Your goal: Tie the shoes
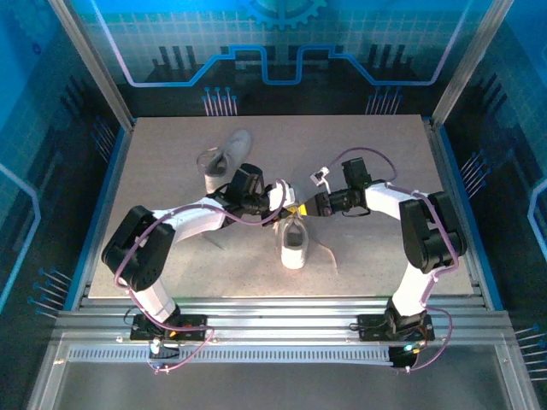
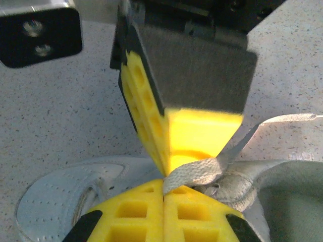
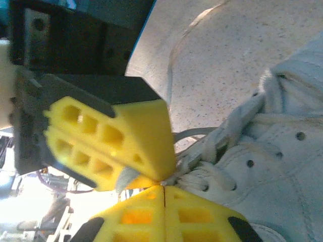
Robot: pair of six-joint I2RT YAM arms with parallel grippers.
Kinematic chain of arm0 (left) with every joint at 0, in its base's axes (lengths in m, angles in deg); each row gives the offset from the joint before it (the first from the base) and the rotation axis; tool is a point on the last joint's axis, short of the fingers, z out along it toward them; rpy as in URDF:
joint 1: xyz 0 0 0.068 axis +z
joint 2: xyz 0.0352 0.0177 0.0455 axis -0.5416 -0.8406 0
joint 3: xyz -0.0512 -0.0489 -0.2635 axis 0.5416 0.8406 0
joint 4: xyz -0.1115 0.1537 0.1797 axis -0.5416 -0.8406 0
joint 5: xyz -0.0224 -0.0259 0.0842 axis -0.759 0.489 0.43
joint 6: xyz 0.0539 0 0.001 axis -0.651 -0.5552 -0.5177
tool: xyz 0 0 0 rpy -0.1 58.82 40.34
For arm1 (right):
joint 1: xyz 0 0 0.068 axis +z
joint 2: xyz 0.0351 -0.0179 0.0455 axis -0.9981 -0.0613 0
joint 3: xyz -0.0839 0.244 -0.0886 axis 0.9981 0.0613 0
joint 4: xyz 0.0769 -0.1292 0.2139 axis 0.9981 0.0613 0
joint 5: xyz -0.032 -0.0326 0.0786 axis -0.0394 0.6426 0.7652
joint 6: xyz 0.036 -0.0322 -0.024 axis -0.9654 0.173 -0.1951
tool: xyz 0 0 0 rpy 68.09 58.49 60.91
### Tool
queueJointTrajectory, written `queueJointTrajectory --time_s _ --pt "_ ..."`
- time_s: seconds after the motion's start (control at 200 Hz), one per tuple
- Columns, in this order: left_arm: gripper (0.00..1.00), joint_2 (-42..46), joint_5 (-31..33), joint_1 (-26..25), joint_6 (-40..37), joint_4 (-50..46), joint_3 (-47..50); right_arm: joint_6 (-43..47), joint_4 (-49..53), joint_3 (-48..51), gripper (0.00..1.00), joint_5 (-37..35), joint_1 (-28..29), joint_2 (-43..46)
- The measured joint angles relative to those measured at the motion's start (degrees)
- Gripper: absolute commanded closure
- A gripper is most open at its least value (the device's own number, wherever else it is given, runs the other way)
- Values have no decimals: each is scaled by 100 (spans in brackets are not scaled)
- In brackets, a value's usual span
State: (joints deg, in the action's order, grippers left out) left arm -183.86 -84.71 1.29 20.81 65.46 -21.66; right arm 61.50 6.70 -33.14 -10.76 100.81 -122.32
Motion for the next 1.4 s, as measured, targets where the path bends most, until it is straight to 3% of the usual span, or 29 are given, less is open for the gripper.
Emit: queueJointTrajectory --time_s 0.21,0.445,0.795,0.93,1.166,1.401 --pt "97 0 -15 -2 0 107 37 -90 -315 352 100 -564 0 448" --pt "87 4 -20 -22 0 282 76 -240 -835 817 100 -1207 0 1110" --pt "58 286 76 2 0 313 310 -251 -892 946 100 -1740 4 1276" --pt "55 715 181 149 -9 282 597 -166 -841 940 100 -1856 83 1329" --pt "52 1130 354 911 -114 -66 866 28 -573 931 100 -2076 227 1329" --pt "52 752 409 901 -328 -422 852 116 -385 815 100 -2277 278 1338"
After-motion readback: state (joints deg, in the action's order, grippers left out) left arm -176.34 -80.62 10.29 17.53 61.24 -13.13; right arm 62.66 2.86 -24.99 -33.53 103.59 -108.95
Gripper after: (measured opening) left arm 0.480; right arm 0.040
